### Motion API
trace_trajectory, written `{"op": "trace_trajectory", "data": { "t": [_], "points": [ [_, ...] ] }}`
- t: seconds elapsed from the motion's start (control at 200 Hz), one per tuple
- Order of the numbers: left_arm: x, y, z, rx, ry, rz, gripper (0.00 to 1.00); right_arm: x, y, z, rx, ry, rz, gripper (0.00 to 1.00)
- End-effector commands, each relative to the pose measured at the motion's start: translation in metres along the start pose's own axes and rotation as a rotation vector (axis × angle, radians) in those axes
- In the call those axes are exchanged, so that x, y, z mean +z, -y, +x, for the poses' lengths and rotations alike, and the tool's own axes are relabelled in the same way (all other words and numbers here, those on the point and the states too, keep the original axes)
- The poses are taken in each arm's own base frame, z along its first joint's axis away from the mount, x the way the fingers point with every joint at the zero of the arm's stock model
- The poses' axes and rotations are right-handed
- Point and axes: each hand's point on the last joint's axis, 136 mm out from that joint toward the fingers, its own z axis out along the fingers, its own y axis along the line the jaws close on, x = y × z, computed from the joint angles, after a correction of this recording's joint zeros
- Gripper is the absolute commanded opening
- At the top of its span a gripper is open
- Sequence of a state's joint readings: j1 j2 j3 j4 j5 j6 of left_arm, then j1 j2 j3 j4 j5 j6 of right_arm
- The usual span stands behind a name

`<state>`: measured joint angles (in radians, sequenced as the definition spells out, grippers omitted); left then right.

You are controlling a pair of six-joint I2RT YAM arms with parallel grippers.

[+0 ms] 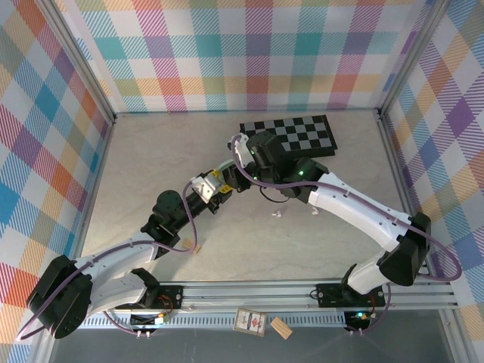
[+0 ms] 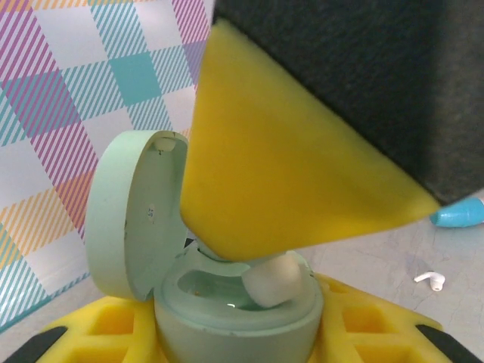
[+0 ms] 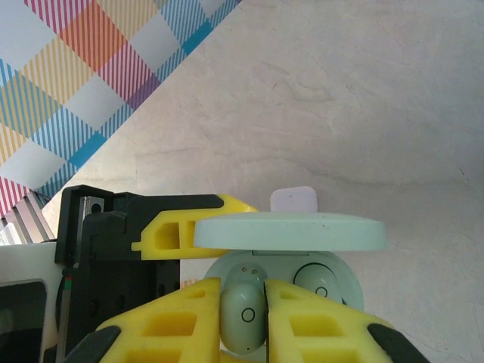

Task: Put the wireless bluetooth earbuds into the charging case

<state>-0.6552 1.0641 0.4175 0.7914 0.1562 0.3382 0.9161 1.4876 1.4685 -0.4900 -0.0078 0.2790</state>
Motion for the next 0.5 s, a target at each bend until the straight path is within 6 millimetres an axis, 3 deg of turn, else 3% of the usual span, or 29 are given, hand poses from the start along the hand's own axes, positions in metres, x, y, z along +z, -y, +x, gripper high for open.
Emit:
{"op": "trace_trajectory", "data": {
  "t": [0.0, 0.265, 0.495],
  "points": [
    [0.001, 0.001, -0.033, 0.021, 0.095, 0.01, 0.27, 0.001, -0.007, -0.011, -0.002, 0.029, -0.021, 0.19],
    [0.0, 0.0, -0.036, 0.01, 0.103, 0.005, 0.27, 0.006, -0.009, -0.004, 0.01, -0.001, -0.035, 0.22],
    [0.0, -0.002, -0.037, -0.002, 0.104, -0.004, 0.27, -0.011, -0.005, -0.007, 0.018, 0.026, -0.008, 0.33]
  ]
}}
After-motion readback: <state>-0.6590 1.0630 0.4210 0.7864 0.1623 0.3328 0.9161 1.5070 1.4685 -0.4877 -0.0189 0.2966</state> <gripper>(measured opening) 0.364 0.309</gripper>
